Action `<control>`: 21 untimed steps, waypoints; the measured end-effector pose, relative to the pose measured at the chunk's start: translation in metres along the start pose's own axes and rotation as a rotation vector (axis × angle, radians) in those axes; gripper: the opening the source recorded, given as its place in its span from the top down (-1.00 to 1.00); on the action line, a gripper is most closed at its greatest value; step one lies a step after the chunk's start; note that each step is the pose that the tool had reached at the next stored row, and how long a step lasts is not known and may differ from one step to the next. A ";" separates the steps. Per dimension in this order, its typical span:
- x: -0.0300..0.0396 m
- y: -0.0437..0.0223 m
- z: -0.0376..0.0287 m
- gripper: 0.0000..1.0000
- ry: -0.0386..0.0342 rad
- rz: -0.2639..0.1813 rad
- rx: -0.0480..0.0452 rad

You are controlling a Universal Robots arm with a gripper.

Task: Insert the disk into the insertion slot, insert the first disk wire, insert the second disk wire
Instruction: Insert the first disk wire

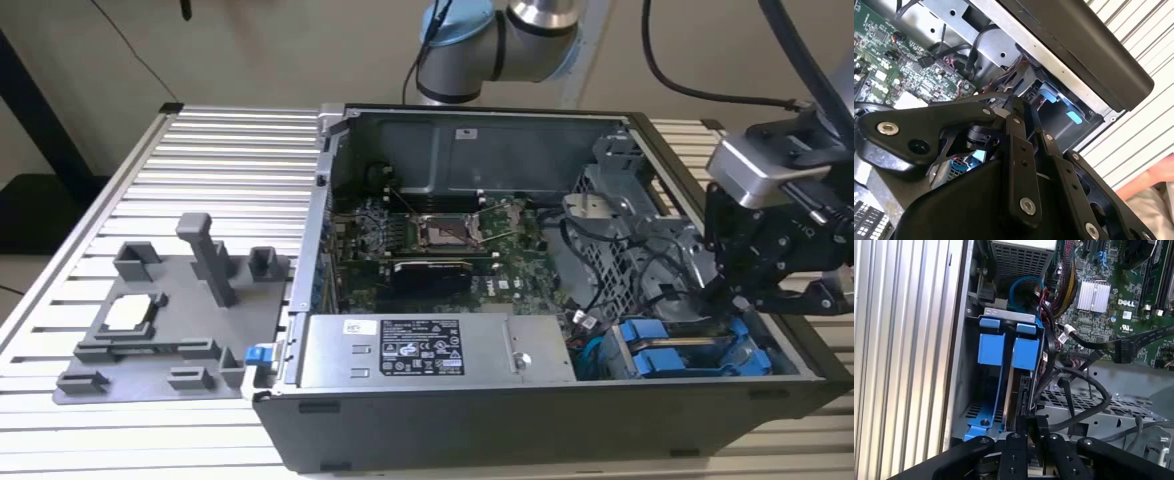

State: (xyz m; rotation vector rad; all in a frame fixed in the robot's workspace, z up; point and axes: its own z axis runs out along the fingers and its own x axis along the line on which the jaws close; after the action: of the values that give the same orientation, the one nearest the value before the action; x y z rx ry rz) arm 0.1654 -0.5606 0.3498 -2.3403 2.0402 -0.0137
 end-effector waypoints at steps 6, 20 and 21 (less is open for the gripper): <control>0.0040 0.0011 0.0022 0.62 0.0005 0.016 0.0003; 0.0041 0.0021 0.0082 0.62 0.0023 0.058 0.0036; 0.0041 0.0021 0.0085 0.62 0.0026 0.059 0.0039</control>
State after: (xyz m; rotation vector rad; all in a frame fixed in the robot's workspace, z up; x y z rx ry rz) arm 0.1642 -0.5648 0.3411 -2.2782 2.1071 -0.0190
